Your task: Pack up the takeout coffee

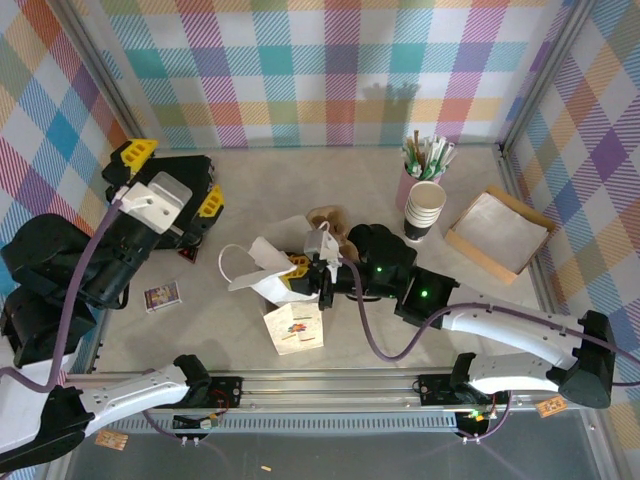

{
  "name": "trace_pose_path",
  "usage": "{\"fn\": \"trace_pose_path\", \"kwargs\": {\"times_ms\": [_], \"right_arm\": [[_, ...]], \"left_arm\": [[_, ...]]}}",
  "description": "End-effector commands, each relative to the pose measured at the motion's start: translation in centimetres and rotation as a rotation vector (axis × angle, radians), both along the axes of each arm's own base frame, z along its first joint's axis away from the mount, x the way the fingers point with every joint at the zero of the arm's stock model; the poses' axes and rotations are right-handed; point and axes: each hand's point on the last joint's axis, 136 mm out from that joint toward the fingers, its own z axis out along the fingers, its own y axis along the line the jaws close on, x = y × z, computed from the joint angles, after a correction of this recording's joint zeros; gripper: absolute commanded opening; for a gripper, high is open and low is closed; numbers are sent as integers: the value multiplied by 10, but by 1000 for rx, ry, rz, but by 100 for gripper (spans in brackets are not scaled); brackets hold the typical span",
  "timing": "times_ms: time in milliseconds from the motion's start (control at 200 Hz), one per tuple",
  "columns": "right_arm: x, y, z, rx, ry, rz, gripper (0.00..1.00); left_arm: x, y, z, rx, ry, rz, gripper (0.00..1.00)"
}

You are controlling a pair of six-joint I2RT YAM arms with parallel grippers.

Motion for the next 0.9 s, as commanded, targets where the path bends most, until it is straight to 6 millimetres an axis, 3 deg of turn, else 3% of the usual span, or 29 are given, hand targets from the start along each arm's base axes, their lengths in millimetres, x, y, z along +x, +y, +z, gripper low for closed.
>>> {"fn": "trace_pose_path", "kwargs": {"times_ms": [0, 295, 470, 605, 680, 755, 890], "right_arm": [[-12, -5, -7, -24, 87, 42, 10], [-11, -9, -25, -103, 180, 79, 29], [-2, -7, -33, -131, 220, 70, 22], [4, -8, -36, -155, 234, 60, 27], [3, -12, -37, -181, 227, 65, 35], [1, -17, -36, -210, 211, 75, 56], [-4, -25, -26, -247, 139, 97, 74]], "left_arm": [[2, -8, 3, -27, -12, -19, 94], [6, -17, -7, -6, 3, -39, 95], [4, -14, -9, -22, 6, -37, 95], [2, -9, -10, -29, 6, -29, 95], [2, -8, -11, -30, 5, -25, 95], [2, -9, -13, -23, 7, -24, 96], [4, -13, -20, 2, 19, -30, 96]]}}
